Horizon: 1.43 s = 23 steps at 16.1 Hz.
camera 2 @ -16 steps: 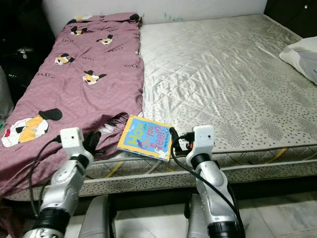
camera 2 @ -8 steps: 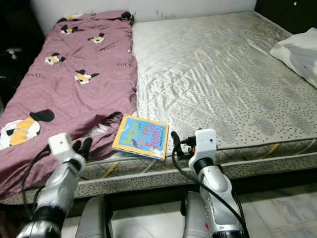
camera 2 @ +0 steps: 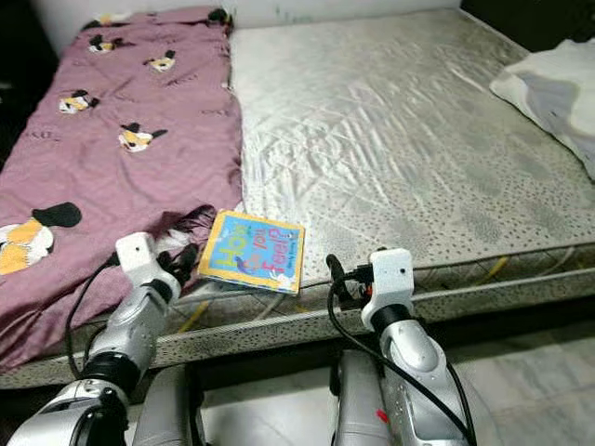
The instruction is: Clean up the room
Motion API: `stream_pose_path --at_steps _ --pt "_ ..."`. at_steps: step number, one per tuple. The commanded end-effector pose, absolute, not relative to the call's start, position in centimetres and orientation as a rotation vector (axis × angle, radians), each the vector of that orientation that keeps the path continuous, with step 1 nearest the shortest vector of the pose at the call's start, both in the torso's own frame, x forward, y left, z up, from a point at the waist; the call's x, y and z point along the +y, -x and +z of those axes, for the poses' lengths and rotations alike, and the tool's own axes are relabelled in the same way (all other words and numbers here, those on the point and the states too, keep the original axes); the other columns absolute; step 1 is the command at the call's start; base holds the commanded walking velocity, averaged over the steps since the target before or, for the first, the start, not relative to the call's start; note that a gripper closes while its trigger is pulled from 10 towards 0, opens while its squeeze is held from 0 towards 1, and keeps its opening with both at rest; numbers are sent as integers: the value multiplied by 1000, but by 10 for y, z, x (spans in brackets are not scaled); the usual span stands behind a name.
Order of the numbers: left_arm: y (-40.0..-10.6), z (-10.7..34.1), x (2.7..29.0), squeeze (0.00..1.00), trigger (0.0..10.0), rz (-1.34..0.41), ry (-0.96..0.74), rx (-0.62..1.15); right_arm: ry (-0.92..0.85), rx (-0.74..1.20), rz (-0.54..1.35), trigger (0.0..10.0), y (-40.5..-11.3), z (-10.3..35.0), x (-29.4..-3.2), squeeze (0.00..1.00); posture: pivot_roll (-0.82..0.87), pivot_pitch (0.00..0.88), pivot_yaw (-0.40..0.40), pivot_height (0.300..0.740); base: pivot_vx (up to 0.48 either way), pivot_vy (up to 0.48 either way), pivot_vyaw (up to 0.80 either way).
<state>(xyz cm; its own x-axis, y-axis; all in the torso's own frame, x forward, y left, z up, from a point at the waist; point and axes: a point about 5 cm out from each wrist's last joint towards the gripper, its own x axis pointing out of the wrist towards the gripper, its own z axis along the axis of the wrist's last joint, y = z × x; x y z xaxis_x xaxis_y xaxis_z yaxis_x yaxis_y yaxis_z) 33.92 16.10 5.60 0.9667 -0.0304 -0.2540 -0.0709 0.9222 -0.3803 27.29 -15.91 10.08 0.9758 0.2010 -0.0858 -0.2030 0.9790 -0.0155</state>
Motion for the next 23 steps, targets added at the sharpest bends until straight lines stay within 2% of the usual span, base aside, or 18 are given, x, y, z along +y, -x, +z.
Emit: stream_pose_path --at_steps 1,8,9,13,14,15,23 --pt "-335 48 157 1000 10000 6 376 298 26 69 202 10000 -272 106 -159 0 -122 136 50 555 0 0 0" --pt "-324 26 141 1000 10000 -25 353 420 50 70 207 10000 -272 112 -162 0 -147 147 41 555 0 0 0" --pt "-326 27 141 0 10000 -23 347 426 52 64 205 10000 -273 114 -161 0 -154 147 43 555 0 0 0" --pt "-335 38 146 0 10000 -22 340 385 62 60 186 10000 -271 116 -165 0 -171 147 53 555 0 0 0" --pt "-338 42 149 0 6549 -16 341 374 66 58 175 10000 -270 117 -167 0 -179 146 56 555 0 0 0" --pt "-339 43 150 0 0 -16 341 372 67 55 171 10000 -270 118 -167 0 -189 146 58 555 0 0 0" --pt "-348 54 148 0 0 -25 284 329 114 42 136 10000 -269 124 -177 0 -222 138 59 555 0 0 0"
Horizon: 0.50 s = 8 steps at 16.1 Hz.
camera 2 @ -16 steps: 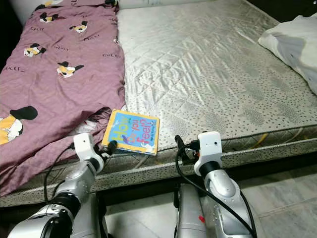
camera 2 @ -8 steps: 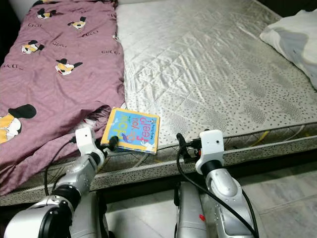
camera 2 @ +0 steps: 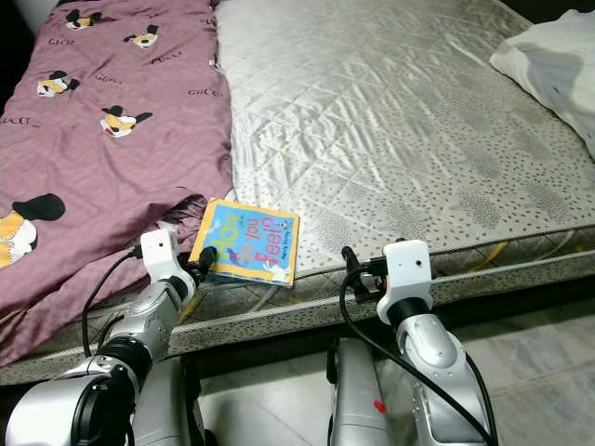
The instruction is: Clean up the room
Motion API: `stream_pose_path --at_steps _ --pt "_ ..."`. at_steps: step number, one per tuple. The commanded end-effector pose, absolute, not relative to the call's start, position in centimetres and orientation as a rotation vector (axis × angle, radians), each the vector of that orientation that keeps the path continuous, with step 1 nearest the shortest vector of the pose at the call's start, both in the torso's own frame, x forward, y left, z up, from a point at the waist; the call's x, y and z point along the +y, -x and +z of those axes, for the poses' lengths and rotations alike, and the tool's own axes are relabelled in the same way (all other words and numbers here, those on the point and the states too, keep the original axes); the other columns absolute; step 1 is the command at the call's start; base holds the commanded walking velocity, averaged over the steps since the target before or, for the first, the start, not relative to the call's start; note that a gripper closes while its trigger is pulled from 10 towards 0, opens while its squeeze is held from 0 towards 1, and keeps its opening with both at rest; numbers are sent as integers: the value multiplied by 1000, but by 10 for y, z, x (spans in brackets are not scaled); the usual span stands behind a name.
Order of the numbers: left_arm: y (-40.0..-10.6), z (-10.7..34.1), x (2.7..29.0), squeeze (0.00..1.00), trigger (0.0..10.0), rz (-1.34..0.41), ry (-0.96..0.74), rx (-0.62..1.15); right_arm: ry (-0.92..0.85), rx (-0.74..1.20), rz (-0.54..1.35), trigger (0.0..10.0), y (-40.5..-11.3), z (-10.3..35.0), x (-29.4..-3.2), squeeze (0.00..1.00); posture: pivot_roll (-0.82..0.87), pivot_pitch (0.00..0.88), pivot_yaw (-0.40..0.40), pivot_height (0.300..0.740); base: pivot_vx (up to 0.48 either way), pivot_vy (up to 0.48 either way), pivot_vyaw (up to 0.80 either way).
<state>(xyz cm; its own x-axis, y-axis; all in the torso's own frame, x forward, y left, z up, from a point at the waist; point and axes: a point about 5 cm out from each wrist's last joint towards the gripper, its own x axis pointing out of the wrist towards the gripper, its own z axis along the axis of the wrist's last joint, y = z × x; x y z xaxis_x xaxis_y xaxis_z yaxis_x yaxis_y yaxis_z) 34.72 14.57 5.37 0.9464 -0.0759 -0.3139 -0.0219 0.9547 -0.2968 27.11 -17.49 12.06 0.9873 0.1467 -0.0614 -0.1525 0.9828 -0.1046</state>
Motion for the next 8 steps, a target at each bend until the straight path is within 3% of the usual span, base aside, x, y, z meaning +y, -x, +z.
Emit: stream_pose_path --at_steps 1,8 --pt "-349 56 146 0 0 -33 286 323 123 43 138 10000 -270 124 -177 0 -221 135 58 555 0 0 0" --pt "-349 56 141 0 0 -51 287 316 148 49 143 10000 -273 124 -178 0 -212 129 60 555 0 0 0"
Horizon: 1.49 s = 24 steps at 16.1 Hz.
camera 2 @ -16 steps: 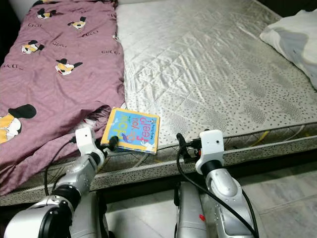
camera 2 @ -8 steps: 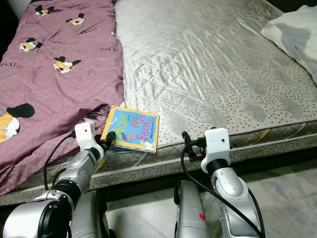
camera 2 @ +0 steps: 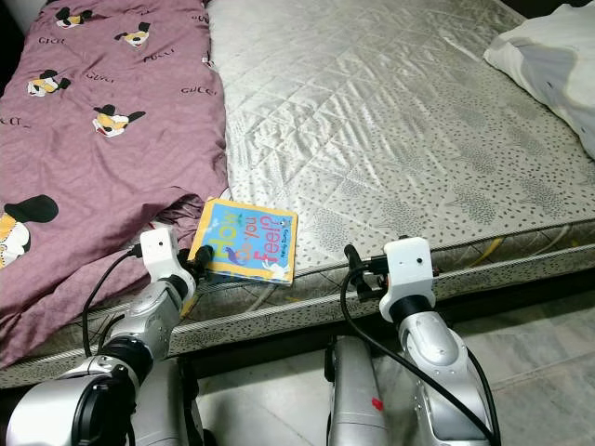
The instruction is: Clean up the room
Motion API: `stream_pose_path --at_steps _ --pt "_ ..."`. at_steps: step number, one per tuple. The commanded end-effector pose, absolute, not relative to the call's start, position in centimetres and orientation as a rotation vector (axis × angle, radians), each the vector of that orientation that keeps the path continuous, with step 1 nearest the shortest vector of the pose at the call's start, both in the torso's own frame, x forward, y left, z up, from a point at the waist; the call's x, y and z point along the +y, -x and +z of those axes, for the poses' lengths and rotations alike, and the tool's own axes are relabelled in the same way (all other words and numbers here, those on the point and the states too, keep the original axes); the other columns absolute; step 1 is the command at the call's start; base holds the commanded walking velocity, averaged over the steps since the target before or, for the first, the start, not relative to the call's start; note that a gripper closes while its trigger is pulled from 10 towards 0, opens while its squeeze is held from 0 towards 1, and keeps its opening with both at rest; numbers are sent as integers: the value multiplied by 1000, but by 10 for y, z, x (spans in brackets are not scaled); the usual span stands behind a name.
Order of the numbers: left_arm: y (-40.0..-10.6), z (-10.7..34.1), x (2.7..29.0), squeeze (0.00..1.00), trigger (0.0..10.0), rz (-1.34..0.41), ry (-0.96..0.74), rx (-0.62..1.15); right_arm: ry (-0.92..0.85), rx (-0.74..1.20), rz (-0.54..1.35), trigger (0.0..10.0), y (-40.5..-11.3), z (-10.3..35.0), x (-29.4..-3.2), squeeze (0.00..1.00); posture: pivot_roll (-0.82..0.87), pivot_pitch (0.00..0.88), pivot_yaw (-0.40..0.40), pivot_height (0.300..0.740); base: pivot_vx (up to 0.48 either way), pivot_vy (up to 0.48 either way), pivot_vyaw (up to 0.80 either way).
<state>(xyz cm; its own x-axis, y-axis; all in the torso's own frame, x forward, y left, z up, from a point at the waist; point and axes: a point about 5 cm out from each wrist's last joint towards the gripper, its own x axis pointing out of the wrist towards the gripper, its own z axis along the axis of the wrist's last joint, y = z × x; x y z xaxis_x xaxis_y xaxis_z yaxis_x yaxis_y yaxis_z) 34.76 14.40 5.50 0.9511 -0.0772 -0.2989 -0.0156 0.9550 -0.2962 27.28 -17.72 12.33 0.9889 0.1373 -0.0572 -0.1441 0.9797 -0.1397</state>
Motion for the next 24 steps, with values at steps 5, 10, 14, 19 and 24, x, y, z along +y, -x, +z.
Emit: stream_pose_path --at_steps 5,10,14,19,24 --pt "-350 59 131 0 0 -92 301 294 160 50 137 10000 -272 124 -179 0 -213 130 63 555 0 0 0" --pt "-363 85 130 0 0 -112 309 163 165 27 117 10000 -279 128 -179 0 -190 116 60 555 0 0 0" --pt "-372 106 131 0 0 -112 286 56 170 19 110 10000 -283 128 -179 0 -175 103 62 555 0 0 0" --pt "-375 139 136 0 0 -130 198 -163 128 -14 105 10000 -293 132 -175 0 -137 74 75 555 0 0 0" --pt "-320 124 170 0 10000 -76 8 -251 -112 -103 117 10000 -306 144 -155 0 -30 0 96 559 0 0 0"
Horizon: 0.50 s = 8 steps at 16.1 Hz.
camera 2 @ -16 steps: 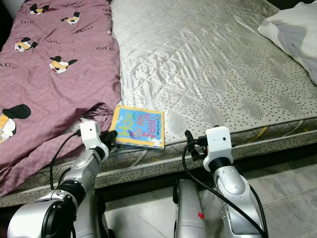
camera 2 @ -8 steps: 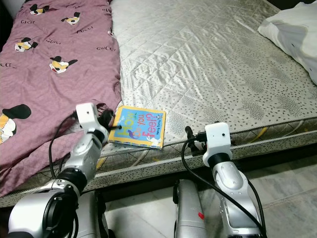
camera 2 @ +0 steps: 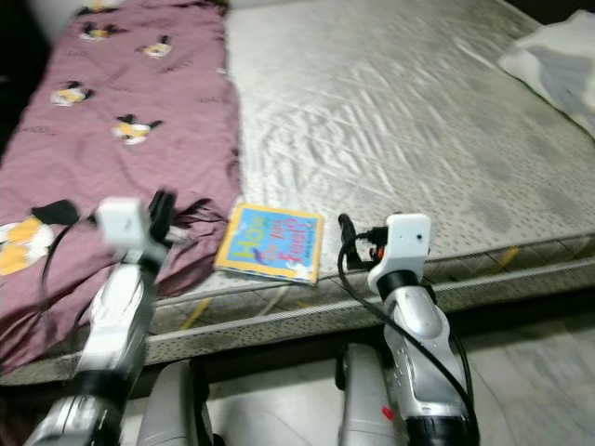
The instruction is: Clean up the room
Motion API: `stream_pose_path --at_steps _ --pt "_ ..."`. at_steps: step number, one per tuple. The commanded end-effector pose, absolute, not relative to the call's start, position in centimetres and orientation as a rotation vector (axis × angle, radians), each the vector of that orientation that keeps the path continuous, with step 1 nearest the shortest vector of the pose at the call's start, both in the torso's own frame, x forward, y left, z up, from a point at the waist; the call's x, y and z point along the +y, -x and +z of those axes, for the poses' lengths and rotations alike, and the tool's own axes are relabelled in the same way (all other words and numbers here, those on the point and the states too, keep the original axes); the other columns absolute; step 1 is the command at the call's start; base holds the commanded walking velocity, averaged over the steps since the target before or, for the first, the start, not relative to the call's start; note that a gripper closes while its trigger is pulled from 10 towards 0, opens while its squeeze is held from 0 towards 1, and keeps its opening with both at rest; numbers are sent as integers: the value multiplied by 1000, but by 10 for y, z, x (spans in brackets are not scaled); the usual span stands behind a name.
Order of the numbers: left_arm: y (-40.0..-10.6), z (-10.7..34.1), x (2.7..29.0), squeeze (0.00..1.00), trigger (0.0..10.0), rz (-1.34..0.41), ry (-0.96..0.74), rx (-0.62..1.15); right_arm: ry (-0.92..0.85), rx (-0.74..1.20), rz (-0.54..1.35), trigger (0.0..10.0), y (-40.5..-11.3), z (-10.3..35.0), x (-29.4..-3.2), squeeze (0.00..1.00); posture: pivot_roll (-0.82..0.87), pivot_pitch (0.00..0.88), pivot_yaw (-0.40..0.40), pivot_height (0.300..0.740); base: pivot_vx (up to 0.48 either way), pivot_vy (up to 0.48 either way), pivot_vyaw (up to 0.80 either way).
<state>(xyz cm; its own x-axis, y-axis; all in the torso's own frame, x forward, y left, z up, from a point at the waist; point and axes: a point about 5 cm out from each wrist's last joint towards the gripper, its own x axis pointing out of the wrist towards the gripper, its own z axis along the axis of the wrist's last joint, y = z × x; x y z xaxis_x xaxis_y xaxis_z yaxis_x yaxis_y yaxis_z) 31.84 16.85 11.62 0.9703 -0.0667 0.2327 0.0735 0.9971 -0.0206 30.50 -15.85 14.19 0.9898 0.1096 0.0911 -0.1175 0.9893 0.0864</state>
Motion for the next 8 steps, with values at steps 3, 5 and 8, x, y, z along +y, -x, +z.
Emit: stream_pose_path --at_steps 3,5,8 --pt "-297 107 178 0 10000 -47 -19 -186 -171 -173 148 10000 -320 163 -144 0 -8 0 98 589 0 0 0" --pt "-292 106 175 0 10000 -53 -28 -168 -222 -200 136 10000 -327 171 -144 0 3 0 98 619 0 0 0" --pt "-291 109 166 0 10000 -70 -30 -160 -232 -214 128 10000 -332 173 -145 0 9 0 101 654 0 0 0"
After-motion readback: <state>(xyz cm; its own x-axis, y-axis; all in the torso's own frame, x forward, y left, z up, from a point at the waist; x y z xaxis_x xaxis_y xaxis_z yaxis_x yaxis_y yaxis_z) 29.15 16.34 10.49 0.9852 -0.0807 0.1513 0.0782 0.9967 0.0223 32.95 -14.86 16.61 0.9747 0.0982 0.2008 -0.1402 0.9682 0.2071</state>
